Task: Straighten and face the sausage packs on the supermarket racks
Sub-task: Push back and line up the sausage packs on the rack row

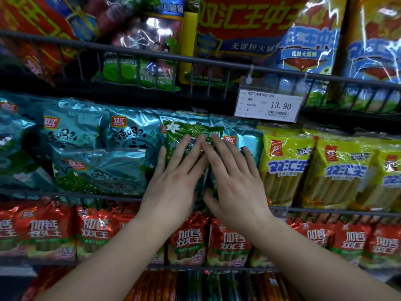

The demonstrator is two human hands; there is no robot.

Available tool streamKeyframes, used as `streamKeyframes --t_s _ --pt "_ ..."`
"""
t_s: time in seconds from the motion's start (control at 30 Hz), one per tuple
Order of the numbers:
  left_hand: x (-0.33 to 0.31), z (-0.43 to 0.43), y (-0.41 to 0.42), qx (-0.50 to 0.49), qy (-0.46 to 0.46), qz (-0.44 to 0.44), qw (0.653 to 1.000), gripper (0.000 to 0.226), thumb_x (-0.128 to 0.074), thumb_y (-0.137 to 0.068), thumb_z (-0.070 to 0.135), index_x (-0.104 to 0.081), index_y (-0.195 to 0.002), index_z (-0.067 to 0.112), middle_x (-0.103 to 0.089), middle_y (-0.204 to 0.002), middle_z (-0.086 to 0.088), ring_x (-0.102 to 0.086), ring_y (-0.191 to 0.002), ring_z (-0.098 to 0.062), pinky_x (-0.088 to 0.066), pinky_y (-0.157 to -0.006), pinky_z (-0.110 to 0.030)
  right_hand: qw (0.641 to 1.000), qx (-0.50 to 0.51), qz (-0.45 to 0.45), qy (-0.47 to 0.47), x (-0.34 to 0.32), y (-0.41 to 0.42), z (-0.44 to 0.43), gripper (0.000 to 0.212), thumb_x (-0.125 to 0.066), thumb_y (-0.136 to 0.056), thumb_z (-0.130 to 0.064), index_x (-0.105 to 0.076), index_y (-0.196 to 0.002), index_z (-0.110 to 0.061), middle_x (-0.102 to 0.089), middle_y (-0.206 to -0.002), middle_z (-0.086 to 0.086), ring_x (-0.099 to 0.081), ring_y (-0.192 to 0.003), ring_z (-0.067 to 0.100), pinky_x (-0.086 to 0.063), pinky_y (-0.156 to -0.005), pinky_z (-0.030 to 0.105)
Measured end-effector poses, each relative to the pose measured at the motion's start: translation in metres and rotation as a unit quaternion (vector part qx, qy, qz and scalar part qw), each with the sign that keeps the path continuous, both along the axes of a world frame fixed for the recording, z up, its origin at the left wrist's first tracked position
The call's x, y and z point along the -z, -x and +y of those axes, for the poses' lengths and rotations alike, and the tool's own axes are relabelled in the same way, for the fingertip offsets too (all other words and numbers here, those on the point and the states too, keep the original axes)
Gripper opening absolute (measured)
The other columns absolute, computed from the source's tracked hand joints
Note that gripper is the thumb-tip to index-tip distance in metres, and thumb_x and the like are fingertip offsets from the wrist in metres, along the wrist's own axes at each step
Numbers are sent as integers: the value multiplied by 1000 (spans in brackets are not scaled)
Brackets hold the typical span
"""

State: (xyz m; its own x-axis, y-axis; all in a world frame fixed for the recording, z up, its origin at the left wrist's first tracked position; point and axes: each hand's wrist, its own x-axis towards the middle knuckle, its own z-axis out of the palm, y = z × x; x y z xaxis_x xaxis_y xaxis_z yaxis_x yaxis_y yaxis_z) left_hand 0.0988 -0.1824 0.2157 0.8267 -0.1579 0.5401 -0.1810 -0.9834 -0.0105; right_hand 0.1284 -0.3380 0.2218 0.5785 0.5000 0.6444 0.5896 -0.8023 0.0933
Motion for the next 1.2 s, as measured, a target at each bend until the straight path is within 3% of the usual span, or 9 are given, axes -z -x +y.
streamKeyframes --t_s 0.17,0.27,0.33,0.4,0.6,0.77,0.9,1.07,1.2 --pt "3 -2 16 13 5 -4 1000 89 -53 -95 29 12 -155 22 30 -159 4 33 -144 -16 7 -120 -50 999 18 -18 34 1 3 -2 87 -58 -87 -48 -10 -158 -33 -17 -164 0 -21 -149 28 -19 -119 57" --pt "19 4 39 42 27 -70 996 71 -55 -92 22 -24 -154 8 -7 -164 -11 -4 -152 -22 -17 -122 -44 998 36 -26 48 0 4 1 85 -54 -89 -57 -9 -157 -35 -19 -164 4 -23 -148 31 -19 -118 58" --pt "38 16 56 67 5 -167 984 51 -54 -90 18 -47 -139 8 -40 -149 -13 -38 -138 -29 -39 -111 -44 997 52 -30 56 2 3 5 84 -53 -90 -60 -12 -158 -33 -20 -163 8 -24 -147 33 -20 -117 60" --pt "51 30 71 42 -9 -248 968 38 -54 -88 19 -52 -125 13 -47 -128 -9 -48 -119 -30 -43 -98 -44 996 64 -29 52 3 3 9 84 -53 -88 -61 -15 -157 -32 -22 -162 10 -24 -146 36 -20 -116 62" --pt "48 66 83 -95 7 -288 953 61 -66 -79 23 -43 -134 12 -37 -130 -14 -39 -124 -35 -35 -103 -52 996 73 -26 43 5 5 13 87 -55 -86 -59 -14 -158 -31 -23 -160 12 -21 -146 38 -19 -116 64" --pt "22 73 60 -103 5 -132 986 85 -64 -87 33 -18 -155 12 -13 -160 -13 -10 -150 -34 -27 -116 -56 996 76 -14 47 3 7 12 85 -54 -87 -58 -13 -157 -32 -20 -162 10 -20 -147 35 -18 -117 63" --pt "5 80 29 -88 30 -44 995 88 -53 -93 46 2 -157 21 17 -163 1 20 -149 -23 -7 -120 -47 996 70 -3 47 -1 10 10 82 -54 -88 -57 -17 -156 -33 -20 -162 8 -21 -148 33 -18 -117 62" --pt "3 82 19 -81 67 -46 993 87 -58 -90 48 -6 -156 25 7 -165 4 14 -150 -21 -27 -117 -54 998 59 9 19 -2 16 15 74 -46 -87 -55 -27 -154 -29 -21 -161 8 -19 -148 34 -23 -115 63" --pt "-11 70 13 -129 74 -62 987 84 -72 -78 47 -28 -144 21 -24 -157 -2 -13 -147 -30 -51 -93 -53 998 55 3 -12 -2 21 24 71 -48 -86 -52 -34 -150 -25 -27 -157 13 -23 -144 39 -23 -115 61"
